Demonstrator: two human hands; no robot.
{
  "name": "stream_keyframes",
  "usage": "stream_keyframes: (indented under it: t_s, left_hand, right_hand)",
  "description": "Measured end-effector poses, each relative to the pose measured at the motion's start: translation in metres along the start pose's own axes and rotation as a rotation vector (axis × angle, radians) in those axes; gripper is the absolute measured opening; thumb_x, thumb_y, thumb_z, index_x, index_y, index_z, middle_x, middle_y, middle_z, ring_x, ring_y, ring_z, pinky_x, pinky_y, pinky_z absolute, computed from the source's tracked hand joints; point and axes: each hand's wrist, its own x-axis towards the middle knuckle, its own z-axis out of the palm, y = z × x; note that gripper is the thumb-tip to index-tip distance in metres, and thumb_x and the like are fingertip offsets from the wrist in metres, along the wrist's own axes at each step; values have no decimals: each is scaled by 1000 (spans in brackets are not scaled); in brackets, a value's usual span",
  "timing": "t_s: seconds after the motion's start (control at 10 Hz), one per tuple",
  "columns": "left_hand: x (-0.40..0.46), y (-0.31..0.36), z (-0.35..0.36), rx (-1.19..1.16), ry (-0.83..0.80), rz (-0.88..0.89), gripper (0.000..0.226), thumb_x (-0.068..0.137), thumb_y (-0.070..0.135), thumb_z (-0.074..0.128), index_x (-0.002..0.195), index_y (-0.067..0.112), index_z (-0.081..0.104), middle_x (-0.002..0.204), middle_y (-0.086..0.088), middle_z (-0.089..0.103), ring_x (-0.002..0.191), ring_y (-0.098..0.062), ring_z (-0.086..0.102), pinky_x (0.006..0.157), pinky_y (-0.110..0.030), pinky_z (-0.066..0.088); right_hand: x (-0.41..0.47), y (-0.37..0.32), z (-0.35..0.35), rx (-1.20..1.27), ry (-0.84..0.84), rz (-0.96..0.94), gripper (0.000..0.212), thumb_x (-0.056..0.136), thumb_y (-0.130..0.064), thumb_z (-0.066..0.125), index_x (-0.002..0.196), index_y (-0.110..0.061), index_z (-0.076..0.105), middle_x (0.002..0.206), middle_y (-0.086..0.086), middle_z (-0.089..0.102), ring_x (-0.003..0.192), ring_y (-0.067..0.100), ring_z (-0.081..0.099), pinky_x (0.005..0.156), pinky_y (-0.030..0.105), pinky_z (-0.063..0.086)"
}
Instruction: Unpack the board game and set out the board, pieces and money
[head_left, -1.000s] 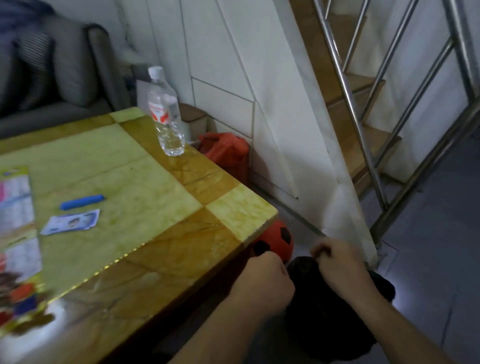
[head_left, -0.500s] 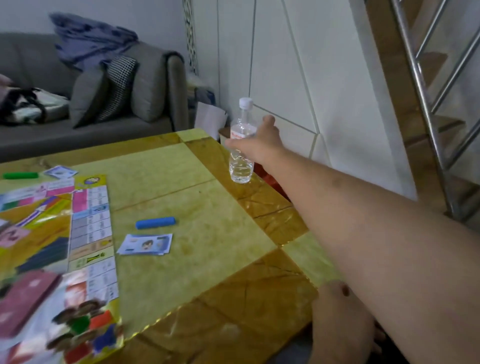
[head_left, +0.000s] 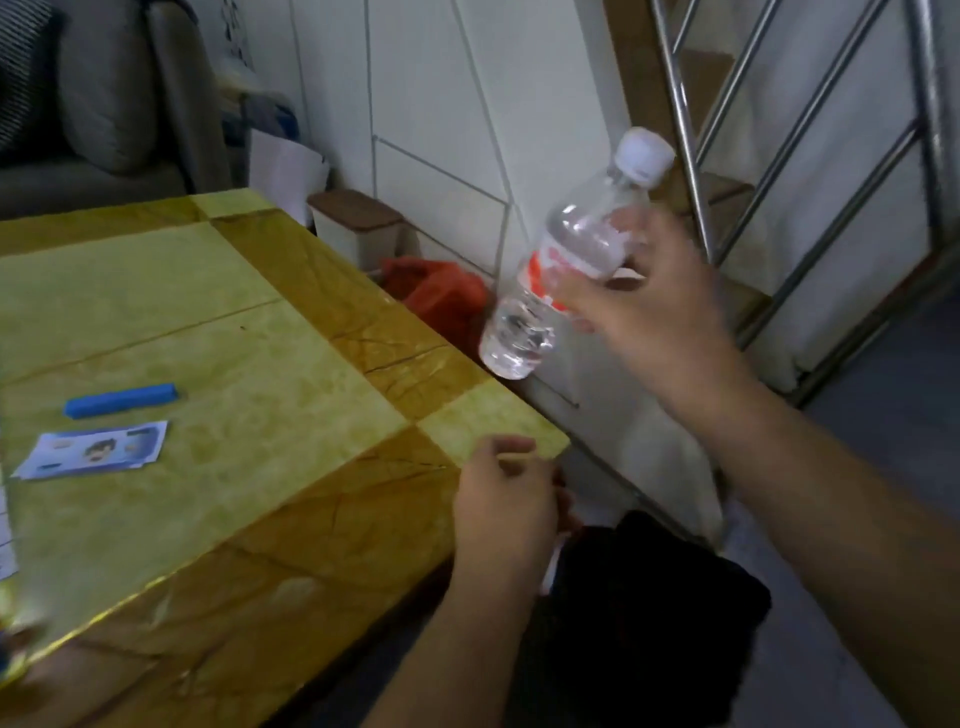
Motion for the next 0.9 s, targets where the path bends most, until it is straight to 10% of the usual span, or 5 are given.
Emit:
stream_keyframes:
  t_s: [0.2,0.4,0.6,0.9]
  left_hand:
    - [-18,-19,49,528,-250,313,53,88,6,60,125,44,59,116,17,63,88,-7,66,78,-34,62]
    - [-20,-60,85,823,-317,276,43,86,5,58,118,32,70,110,16,71,100,-5,67,95,-28,56]
    - [-1,-93,76,998,-320,136,39,90,7,58,117,32,70,110,15,70,102,-8,65,88,-24,55]
    - [10,-104,67,1014,-285,66,22,96,13,59,107,27,72,100,11,74,92,-3,66,75,-16,52]
  right_hand:
    - [-127,48,-139,-197,31,252,59,69,-42,93,119,-29,66,107,-10,77,97,4,74,90,41,61]
    - [-175,165,-147,-351,33,478,57,75,-48,90,120,-36,55,98,-19,69,92,6,68,77,27,55]
    - [-193,278,-101,-537,-247,669,38,84,-38,80,108,-20,58,101,-1,68,88,18,64,80,44,59]
    - [-228,285,-99,-500,-111,685,41,93,-19,71,131,-16,56,119,1,64,106,19,64,87,32,55]
